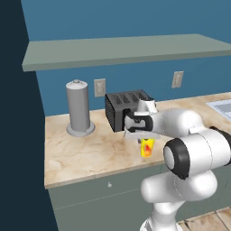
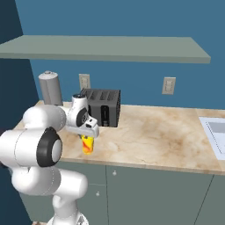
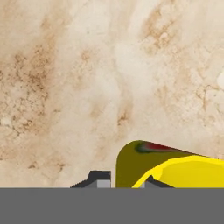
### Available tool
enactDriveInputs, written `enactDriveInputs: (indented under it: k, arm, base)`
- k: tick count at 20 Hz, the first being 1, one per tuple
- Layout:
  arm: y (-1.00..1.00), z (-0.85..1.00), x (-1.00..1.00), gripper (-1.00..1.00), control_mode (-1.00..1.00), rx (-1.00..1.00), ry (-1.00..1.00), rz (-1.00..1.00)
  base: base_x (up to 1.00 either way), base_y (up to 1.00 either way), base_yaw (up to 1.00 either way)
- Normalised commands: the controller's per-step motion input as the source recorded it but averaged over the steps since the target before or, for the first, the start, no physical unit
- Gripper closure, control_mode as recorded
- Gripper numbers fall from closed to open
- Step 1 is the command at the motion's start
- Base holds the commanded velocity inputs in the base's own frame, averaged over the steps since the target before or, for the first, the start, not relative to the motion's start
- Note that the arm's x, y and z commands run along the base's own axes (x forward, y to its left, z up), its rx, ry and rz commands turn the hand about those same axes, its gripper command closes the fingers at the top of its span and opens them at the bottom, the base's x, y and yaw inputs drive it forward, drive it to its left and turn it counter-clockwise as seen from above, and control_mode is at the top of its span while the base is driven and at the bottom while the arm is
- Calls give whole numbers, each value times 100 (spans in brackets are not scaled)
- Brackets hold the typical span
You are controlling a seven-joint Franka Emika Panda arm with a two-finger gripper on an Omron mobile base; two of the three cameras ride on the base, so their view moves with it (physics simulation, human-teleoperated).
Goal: Place the pitcher and cup on the dining counter for serving.
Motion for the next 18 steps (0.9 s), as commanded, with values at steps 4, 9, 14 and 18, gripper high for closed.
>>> enactDriveInputs:
  k: [4,9,14,18]
  arm:
    - [13,45,-1,100,-100,0,-5,0]
    - [14,70,-15,100,-100,-2,-2,0]
    - [23,66,-27,100,-100,-6,-8,-4]
    - [0,54,-82,100,-100,0,-30,0]
  base:
    - [0,0,0]
    - [0,0,0]
    - [0,0,0]
    - [0,0,0]
